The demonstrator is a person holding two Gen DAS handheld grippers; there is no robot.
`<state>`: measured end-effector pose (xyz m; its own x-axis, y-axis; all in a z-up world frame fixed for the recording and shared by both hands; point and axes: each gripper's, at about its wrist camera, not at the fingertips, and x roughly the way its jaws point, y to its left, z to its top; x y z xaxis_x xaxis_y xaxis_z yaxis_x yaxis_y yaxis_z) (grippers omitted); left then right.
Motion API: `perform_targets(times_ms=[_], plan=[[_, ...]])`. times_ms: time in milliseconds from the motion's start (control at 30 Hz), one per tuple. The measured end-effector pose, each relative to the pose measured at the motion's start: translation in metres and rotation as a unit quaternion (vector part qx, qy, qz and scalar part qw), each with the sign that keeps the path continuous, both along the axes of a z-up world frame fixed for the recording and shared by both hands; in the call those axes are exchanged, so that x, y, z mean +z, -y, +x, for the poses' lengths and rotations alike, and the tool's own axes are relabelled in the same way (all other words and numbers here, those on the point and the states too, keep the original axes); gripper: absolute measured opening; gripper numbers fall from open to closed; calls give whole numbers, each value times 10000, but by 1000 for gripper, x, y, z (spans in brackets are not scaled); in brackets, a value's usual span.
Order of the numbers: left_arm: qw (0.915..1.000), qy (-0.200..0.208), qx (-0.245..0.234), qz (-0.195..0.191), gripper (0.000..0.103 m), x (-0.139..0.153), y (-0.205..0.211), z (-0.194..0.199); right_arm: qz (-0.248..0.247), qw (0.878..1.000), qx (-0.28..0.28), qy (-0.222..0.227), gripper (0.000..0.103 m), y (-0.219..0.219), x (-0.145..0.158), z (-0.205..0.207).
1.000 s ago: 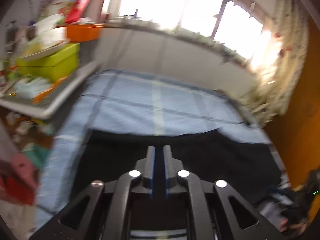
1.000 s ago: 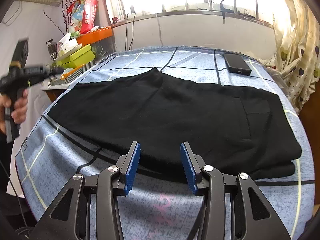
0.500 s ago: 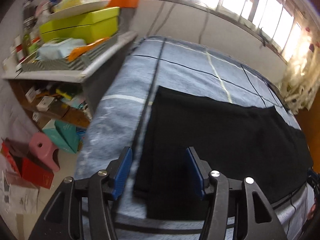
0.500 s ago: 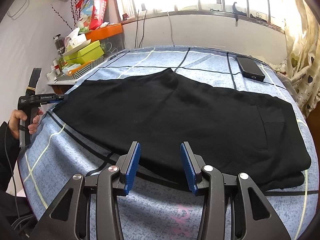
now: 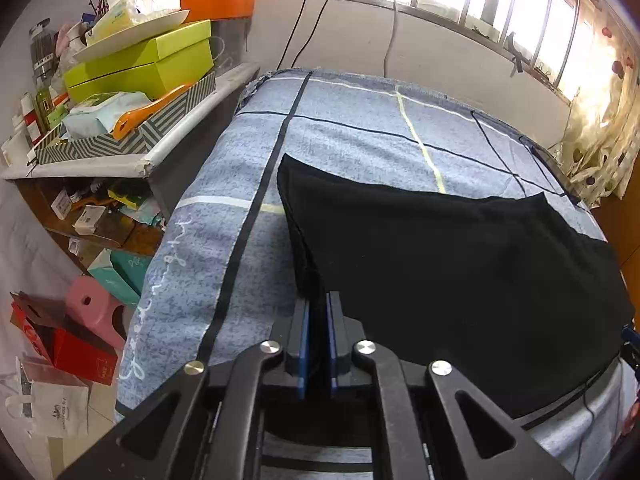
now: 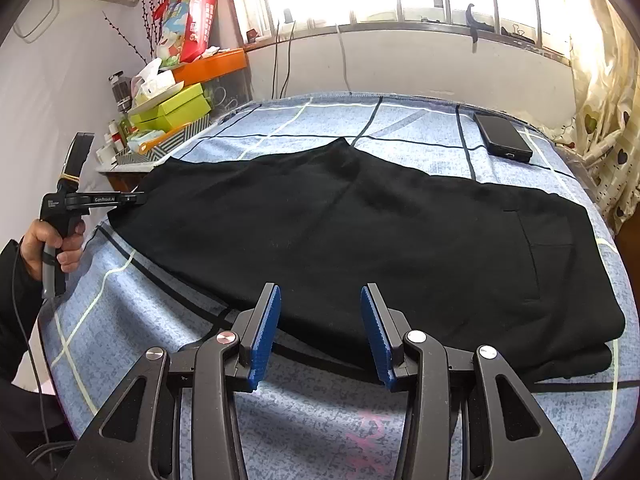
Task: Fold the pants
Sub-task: 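Lift the pants corner with the left gripper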
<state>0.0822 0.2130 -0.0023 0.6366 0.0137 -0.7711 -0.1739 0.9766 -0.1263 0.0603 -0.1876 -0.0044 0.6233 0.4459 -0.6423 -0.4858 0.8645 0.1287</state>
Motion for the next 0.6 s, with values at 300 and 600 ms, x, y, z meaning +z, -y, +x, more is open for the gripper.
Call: perform_targets(times_ms=[300,600], plan=[[9936,585,-471,-839,5,48,37,-4,90,9998,-152,-12,43,10,1,2],[9718,903,-1855,-1143,5,81,143,11,159,9993,-339,-21,43,23,1,5]])
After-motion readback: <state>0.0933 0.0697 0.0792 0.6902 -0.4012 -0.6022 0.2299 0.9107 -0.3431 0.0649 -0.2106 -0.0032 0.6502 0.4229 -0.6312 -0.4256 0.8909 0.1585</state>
